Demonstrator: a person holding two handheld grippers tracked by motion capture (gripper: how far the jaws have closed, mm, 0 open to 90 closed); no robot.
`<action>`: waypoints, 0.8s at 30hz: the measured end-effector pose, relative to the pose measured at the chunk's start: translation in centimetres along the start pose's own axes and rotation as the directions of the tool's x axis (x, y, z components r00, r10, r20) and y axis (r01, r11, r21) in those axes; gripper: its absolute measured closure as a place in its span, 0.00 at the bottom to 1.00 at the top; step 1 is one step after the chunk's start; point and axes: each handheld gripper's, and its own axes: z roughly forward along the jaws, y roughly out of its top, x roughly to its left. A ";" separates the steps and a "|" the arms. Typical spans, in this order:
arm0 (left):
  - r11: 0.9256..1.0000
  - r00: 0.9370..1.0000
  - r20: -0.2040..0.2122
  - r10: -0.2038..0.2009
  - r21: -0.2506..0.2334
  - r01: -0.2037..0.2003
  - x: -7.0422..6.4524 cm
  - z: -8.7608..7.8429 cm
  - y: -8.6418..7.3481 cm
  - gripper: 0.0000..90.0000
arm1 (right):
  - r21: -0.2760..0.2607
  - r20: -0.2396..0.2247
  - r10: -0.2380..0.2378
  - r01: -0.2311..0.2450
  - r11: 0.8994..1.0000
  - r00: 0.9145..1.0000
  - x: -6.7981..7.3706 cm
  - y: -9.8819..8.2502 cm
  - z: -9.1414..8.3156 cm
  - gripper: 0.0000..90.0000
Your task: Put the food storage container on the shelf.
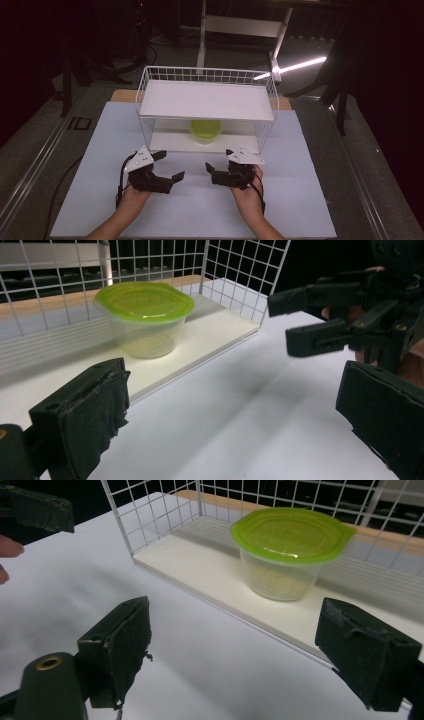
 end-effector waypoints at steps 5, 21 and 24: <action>1.000 1.000 0.009 0.003 0.007 -0.003 -0.3 -1.0 -0.5 0.02 | -0.007 -0.006 -0.005 0.005 1.000 1.000 -0.1 -0.1 -1.3 0.16; 1.000 1.000 0.002 -0.023 0.005 0.023 -0.1 -3.6 -1.9 0.02 | -0.010 -0.039 0.007 -0.007 1.000 0.999 -0.7 -1.9 -4.4 0.17; 1.000 1.000 -0.002 -0.029 0.005 0.029 -0.1 -4.0 -2.3 0.02 | -0.001 -0.056 0.011 -0.011 1.000 0.998 -0.8 -2.2 -4.8 0.17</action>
